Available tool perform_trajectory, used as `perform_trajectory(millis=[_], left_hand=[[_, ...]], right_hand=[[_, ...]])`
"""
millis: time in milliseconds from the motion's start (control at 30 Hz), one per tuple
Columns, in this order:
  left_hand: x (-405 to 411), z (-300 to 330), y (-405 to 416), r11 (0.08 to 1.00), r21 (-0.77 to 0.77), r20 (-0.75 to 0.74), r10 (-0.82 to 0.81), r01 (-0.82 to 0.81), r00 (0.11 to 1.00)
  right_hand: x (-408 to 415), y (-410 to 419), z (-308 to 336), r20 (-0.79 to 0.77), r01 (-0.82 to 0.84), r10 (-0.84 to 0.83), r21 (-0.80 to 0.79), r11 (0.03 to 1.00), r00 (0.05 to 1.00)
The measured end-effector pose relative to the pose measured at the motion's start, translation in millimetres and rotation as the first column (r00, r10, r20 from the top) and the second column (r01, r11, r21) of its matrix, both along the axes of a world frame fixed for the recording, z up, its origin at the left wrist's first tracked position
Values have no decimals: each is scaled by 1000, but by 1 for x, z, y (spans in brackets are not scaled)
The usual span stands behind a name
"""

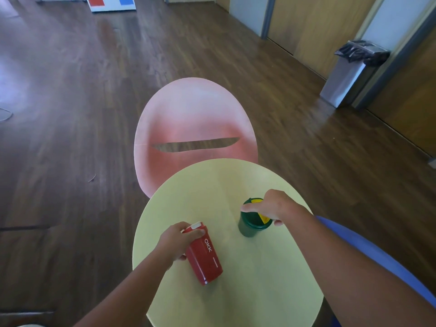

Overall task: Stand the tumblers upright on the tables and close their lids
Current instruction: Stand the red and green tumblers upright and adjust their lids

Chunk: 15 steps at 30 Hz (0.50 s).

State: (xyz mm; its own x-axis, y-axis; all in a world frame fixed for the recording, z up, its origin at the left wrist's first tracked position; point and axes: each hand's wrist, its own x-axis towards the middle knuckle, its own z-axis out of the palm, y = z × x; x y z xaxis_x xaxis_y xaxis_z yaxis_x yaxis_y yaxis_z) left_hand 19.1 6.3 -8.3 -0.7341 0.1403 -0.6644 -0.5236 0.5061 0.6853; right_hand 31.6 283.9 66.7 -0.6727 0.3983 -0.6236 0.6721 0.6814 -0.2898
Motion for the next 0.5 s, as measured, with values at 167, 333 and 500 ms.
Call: perform_trajectory(millis=[167,333,500], left_hand=[[-2,7,6,998,63,-70,-8,13,998],[-6,23,18,986,-15,-287,-161,164,944],[-2,30,21,904,-199,-465,-427,378,776]], right_hand=[[8,7,-9,-58,51,-52,-29,998,997],[10,15,-13,-126,77,-83,-53,996,988],[13,23,-10,-160,52,-58,-41,998,985]])
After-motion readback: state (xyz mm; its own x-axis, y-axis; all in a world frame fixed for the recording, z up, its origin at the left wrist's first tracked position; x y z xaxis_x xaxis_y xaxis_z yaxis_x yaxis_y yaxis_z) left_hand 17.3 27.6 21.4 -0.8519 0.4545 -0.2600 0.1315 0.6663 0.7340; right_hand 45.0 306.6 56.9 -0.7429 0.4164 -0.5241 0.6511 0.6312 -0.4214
